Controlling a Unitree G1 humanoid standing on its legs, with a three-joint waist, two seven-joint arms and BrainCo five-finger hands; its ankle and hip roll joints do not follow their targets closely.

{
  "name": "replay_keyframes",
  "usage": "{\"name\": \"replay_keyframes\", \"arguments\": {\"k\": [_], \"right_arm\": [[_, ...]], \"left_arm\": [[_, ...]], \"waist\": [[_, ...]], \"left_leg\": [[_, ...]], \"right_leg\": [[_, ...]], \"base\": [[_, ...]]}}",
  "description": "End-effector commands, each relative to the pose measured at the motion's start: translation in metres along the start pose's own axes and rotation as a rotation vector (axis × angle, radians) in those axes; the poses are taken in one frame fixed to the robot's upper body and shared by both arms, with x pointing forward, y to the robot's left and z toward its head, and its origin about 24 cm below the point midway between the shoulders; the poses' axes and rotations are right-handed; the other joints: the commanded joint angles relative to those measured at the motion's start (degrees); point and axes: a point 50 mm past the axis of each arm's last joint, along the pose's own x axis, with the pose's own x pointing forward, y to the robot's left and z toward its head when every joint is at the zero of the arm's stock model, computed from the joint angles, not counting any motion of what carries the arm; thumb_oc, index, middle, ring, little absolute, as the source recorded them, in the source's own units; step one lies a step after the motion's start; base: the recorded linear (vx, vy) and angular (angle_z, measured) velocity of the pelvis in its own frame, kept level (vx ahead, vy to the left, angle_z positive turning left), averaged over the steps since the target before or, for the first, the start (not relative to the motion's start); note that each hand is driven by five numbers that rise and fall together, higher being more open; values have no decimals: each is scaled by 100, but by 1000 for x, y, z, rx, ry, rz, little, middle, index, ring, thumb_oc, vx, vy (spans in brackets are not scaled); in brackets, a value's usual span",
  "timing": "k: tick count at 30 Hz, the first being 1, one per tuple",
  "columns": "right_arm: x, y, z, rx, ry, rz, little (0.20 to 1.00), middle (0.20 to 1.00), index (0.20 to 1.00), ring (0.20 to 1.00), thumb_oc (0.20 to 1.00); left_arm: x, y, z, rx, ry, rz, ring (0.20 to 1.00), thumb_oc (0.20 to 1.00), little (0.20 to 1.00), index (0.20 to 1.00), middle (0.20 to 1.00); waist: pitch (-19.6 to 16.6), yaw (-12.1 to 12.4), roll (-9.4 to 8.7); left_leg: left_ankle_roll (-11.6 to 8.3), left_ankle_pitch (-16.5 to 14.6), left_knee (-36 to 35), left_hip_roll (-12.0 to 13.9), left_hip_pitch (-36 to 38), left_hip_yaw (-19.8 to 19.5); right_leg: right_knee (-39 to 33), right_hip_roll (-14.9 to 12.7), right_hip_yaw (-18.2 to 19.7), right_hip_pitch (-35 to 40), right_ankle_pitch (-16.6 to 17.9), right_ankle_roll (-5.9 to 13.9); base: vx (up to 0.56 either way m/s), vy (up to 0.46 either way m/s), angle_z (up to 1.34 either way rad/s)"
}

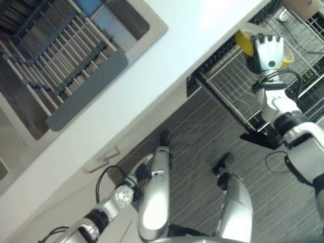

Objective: Place the dishes in the dishwasher.

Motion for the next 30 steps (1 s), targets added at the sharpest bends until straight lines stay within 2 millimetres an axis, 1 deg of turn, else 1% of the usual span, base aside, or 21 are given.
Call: {"name": "replay_keyframes", "arguments": {"k": [1,3,7,13,17,19,22,24,26,27,30], "right_arm": [[26,-34,-27,-64,81,-216,200,200,200,200,200],[19,-28,-30,-31,153,-208,200,200,200,200,200],[7,-19,-34,16,237,-198,200,200,200,200,200],[-10,-4,-29,32,274,-150,200,200,200,200,200],[-16,1,-22,0,226,-135,200,200,200,200,200],[-21,4,-26,-54,262,-123,200,200,200,200,200],[-24,5,-26,-113,248,-145,200,200,200,200,200],[-24,5,-25,-163,209,-142,200,200,200,200,200],[-22,6,-21,-209,124,-122,200,200,200,200,200],[-20,5,-17,-255,51,-125,200,200,200,200,200],[-19,2,-22,-272,75,-150,200,200,200,200,200]], "left_arm": [[-15,-42,-1,-39,0,-96,1000,1000,1000,1000,1000],[-14,-46,3,-48,-10,-89,1000,1000,1000,1000,1000],[-12,-48,7,-70,-19,-79,1000,1000,1000,1000,1000],[-9,-55,15,-91,-36,-75,1000,1000,1000,1000,1000],[-6,-56,19,-101,-45,-68,1000,1000,1000,1000,1000],[-7,-57,19,-112,-50,-63,1000,1000,1000,1000,1000],[-5,-57,21,-107,-62,-63,1000,1000,1000,1000,1000],[-4,-56,23,-103,-71,-59,1000,1000,1000,1000,1000],[-4,-54,24,-108,-79,-50,1000,1000,1000,1000,1000],[-3,-52,26,-111,-91,-40,1000,1000,1000,1000,1000],[-3,-49,25,-103,-101,-27,1000,1000,1000,1000,1000]], "waist": [[-171,88,158],[-171,63,187],[-171,40,231],[-171,7,321],[-171,12,374],[-171,20,402],[-171,35,434],[-171,51,437],[-171,71,430],[-171,92,426],[-171,123,405]], "left_leg": [[252,-57,-249,-138,91,-84],[259,-75,-228,-154,40,-53],[263,-88,-233,-176,4,-17],[282,-104,-233,-209,-65,37],[289,-89,-244,-238,-130,49],[289,-73,-240,-247,-191,59],[296,-58,-248,-261,-265,63],[303,-57,-244,-286,-333,45],[296,-37,-261,-289,-386,30],[301,-33,-252,-301,-436,10],[305,-38,-209,-296,-548,-24]], "right_leg": [[904,116,96,-18,-545,118],[895,94,119,-72,-529,122],[879,74,141,-119,-519,122],[884,36,172,-220,-501,113],[894,4,180,-291,-481,111],[909,-18,177,-344,-467,108],[914,-36,164,-407,-445,115],[896,-37,157,-453,-423,115],[890,-38,126,-488,-412,130],[900,-41,110,-520,-407,137],[930,-56,69,-595,-397,138]], "base": [[-24,68,-5],[-27,77,4],[-16,52,2],[-10,49,-5],[-4,26,0],[-3,37,1],[-1,12,0],[0,0,0],[0,0,0],[0,0,0],[4,-45,1]]}}
